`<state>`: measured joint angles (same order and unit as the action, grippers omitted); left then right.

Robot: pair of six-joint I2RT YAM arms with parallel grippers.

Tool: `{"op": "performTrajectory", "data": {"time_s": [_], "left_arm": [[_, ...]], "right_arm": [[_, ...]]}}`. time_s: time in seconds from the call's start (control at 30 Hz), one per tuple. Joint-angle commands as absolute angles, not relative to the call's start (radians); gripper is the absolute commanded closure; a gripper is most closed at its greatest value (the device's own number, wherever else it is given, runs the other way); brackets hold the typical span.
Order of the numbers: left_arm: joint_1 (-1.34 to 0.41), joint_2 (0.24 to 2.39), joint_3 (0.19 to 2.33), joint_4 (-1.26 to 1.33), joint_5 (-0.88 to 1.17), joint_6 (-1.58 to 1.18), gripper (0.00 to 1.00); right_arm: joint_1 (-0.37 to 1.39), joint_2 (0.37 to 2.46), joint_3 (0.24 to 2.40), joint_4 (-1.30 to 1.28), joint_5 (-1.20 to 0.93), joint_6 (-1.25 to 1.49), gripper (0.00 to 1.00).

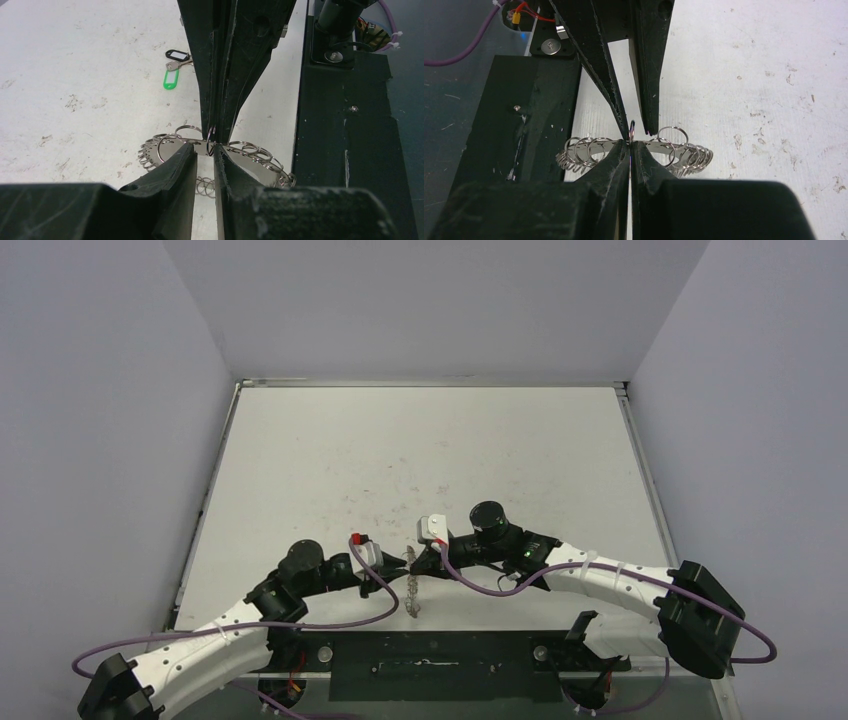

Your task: Put the keys on the keyring

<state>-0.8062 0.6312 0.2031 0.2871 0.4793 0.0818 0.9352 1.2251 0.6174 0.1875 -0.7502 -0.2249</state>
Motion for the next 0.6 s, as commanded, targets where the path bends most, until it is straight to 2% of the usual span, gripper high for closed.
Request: {"op": "performTrajectory", "data": {"time_s": [0.0,0.13,0.3,0.43,0.57], "left_arm": [[-0.81,0.647,0.242,0.394,0.489,0.067,0.82],[-0.809,0.667,0.25,0.399,0.497,0.074,0.82],[-0.809,0.681,0.256,0.391,0.5,0.085,0.9],[-0.81,0.683,0.257,0.402,0.51,0.084,1.0],[-0.809,0.687,0.262,0.403,0.517,0.083,1.0]], "right_arm": [[0.934,1.235,0.658,0.211,-0.785,-0.238,1.0],[0.943,1.239,0.681,0.161,-0.778,-0.266,1.0],[0.948,1.24,0.689,0.139,-0.775,-0.278,1.0],[0.953,1.247,0.693,0.121,-0.766,-0.288,1.0],[0.956,1.253,0.704,0.104,-0.76,-0.295,1.0]]}}
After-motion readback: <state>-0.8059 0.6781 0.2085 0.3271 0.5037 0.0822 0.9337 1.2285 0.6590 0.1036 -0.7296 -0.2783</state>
